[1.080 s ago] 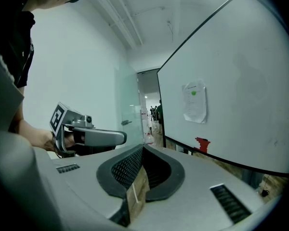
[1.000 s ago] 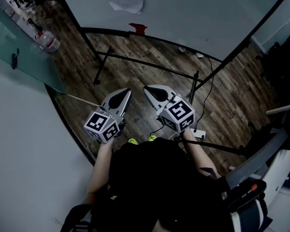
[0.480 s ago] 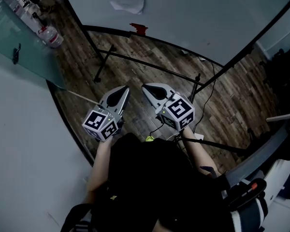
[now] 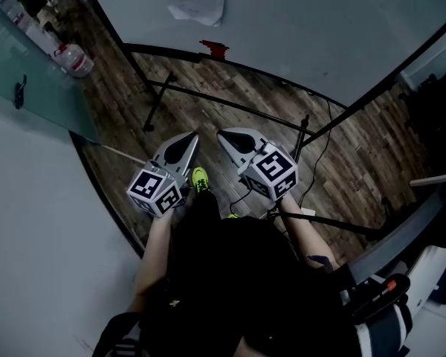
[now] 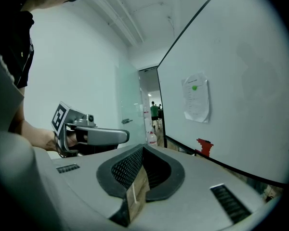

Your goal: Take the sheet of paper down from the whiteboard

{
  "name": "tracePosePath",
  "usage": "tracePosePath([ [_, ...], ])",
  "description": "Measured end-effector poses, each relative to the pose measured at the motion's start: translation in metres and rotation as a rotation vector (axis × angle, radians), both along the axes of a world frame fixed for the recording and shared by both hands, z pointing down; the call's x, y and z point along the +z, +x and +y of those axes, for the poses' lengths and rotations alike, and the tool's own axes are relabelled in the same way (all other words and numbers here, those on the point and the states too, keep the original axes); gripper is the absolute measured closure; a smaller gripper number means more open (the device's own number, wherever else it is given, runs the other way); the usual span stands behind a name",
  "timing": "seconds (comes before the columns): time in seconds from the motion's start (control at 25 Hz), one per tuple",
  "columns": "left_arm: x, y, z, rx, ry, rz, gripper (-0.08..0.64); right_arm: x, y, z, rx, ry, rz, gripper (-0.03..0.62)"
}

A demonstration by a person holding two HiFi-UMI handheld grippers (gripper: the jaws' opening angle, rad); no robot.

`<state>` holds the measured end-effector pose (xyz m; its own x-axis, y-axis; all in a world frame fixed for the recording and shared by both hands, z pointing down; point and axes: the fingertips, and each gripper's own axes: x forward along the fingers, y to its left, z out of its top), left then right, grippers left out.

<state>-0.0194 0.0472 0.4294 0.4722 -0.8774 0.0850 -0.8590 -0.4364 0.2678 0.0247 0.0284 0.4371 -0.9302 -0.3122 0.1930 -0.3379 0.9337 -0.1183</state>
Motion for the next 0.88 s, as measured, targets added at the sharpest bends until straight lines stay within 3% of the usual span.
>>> tracePosePath([
  [0.6,-0.013,-0.043,-0.082,0.065,0.038,-0.007,0.543,-0.013,-0.042,-0.081,0.122,0.023,0.0,0.58],
  [0.88,-0.013,-0.061,-0.107,0.089,0.041,-0.001,0.543,-0.015,-0.067,-0.108,0.132,0.024,0.005,0.58],
])
